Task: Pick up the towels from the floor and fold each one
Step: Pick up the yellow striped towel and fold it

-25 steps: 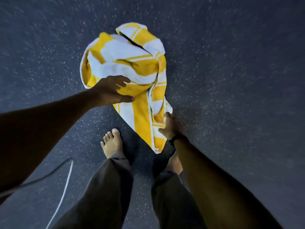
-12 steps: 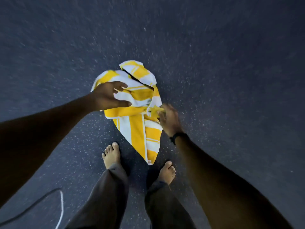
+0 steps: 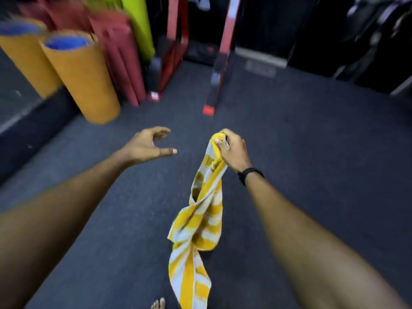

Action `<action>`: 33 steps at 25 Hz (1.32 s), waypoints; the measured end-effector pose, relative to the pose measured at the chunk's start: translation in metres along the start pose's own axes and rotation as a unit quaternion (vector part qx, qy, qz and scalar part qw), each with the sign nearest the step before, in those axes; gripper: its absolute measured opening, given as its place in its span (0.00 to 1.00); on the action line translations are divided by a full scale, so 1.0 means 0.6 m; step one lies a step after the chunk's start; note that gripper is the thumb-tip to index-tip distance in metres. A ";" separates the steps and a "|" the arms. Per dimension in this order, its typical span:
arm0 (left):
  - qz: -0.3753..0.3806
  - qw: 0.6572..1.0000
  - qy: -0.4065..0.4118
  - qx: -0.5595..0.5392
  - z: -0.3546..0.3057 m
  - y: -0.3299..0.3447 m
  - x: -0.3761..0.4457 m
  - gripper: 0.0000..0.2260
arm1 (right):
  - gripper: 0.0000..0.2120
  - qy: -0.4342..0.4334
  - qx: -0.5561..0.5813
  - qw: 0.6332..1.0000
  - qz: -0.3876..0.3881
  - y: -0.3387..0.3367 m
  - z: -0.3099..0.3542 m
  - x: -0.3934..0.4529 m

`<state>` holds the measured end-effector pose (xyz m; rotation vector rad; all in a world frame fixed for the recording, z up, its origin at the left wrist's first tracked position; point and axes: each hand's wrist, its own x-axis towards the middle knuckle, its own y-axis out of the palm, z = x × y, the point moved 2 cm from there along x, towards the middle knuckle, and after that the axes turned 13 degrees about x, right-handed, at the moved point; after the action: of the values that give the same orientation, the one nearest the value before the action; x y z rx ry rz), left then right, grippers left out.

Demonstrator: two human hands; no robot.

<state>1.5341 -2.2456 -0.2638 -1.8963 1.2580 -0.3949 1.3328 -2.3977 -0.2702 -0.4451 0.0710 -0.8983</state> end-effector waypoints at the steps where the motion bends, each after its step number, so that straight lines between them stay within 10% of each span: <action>1: -0.027 1.000 0.008 0.000 -0.029 -0.074 -0.011 0.31 | 0.04 -0.027 -0.005 1.000 0.003 -0.018 0.078 0.022; 13: -0.296 0.953 0.026 0.053 -0.199 -0.590 -0.332 0.26 | 0.11 -0.332 -0.070 0.936 0.092 -0.090 0.730 0.080; 21: -0.438 0.887 -0.128 0.072 -0.193 -0.580 -0.692 0.42 | 0.13 -0.461 0.000 0.857 0.230 -0.002 0.896 -0.071; 33: -0.551 0.735 -0.385 0.092 -0.235 -0.397 -1.323 0.36 | 0.11 -0.542 0.113 0.711 0.433 0.202 1.050 -0.531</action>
<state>1.2317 -1.5725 0.1390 -2.0797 -0.5325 -0.2294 1.3759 -1.8703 0.2125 -0.5704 -0.8570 0.3899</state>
